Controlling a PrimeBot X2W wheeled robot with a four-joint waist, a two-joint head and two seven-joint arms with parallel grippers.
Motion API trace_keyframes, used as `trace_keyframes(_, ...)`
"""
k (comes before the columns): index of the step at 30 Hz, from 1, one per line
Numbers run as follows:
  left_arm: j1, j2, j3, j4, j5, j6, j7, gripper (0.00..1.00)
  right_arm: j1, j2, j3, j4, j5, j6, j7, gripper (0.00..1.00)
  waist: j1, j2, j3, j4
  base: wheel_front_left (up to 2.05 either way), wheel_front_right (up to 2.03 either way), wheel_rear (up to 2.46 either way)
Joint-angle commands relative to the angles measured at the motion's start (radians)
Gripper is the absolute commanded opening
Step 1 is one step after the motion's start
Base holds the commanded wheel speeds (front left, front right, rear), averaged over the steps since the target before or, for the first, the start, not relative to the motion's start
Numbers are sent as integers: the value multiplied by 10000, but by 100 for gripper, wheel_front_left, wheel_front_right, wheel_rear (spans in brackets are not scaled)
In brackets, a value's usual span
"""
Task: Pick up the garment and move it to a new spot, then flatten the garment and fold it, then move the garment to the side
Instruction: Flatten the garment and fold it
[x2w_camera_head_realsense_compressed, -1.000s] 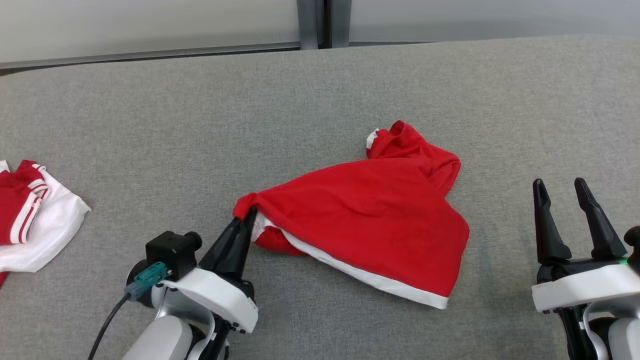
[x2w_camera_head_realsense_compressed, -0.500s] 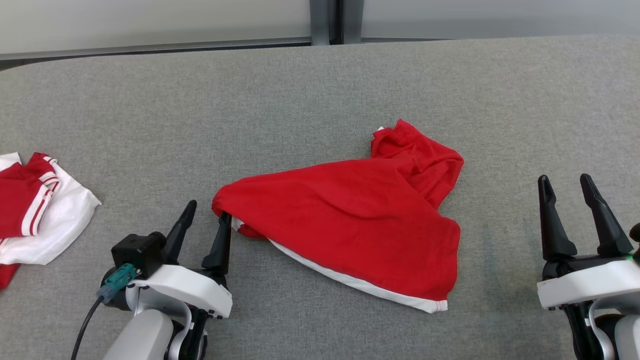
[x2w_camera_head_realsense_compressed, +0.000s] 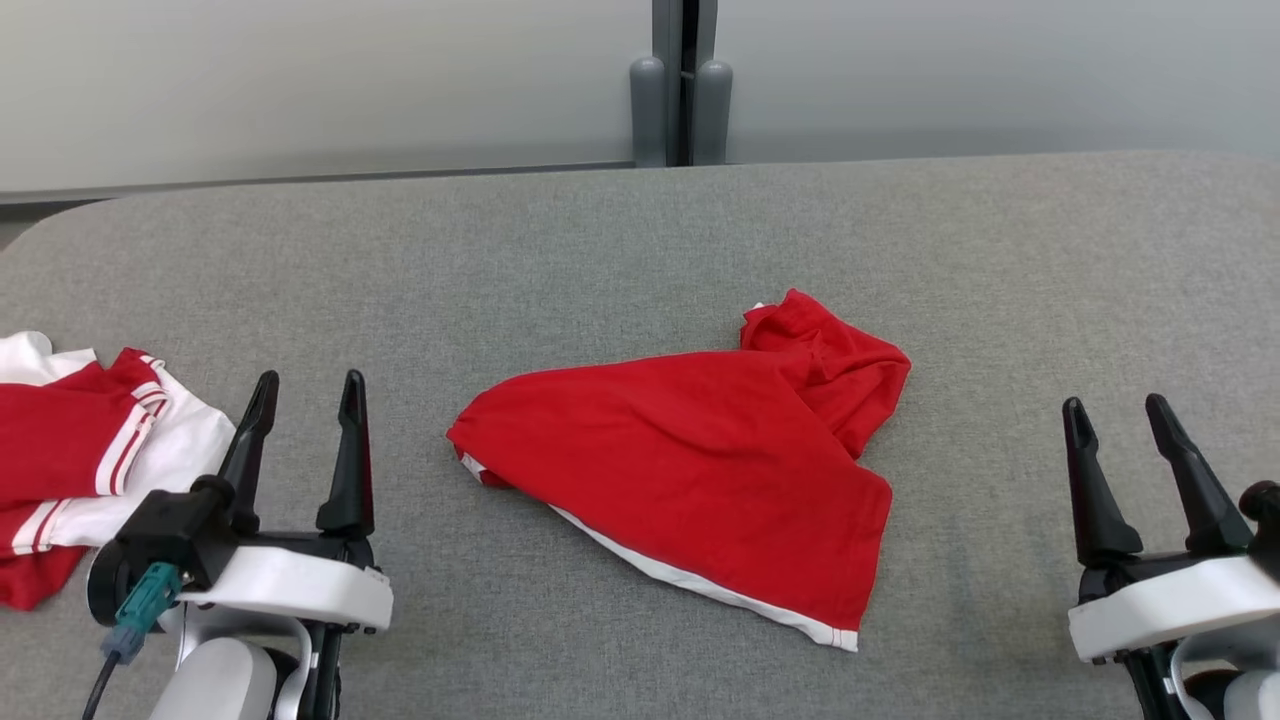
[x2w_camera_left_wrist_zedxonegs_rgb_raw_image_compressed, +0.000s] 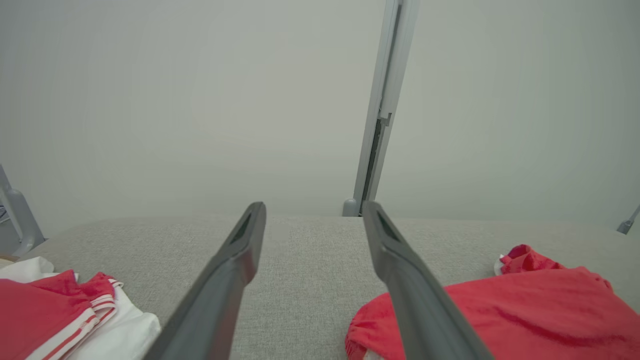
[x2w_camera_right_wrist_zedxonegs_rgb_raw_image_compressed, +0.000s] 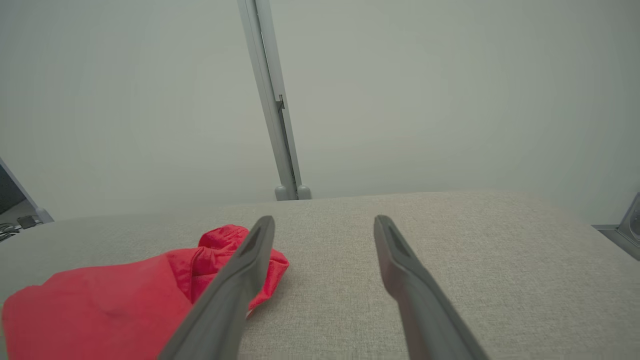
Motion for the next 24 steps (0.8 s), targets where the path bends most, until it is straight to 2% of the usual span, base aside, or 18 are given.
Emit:
trace_keyframes(1,237,42,89,-96,88,33,-14,100,188,-42,28,-31,-87,-3,83,100,0,0,-224,-11,0,0,0)
trace_keyframes(9,915,188,86,-365,300,-4,31,100,562,8,92,-180,-90,-3,251,100,0,0,-638,-41,0,0,0)
trace_keyframes(19,895,205,-149,-466,403,100,178,100,578,0,83,-300,-99,-3,310,100,0,0,-625,0,0,0,0)
trace_keyframes(24,808,222,-232,-507,459,145,225,100,620,-29,523,-270,-206,-3,445,100,0,0,-569,50,0,0,0)
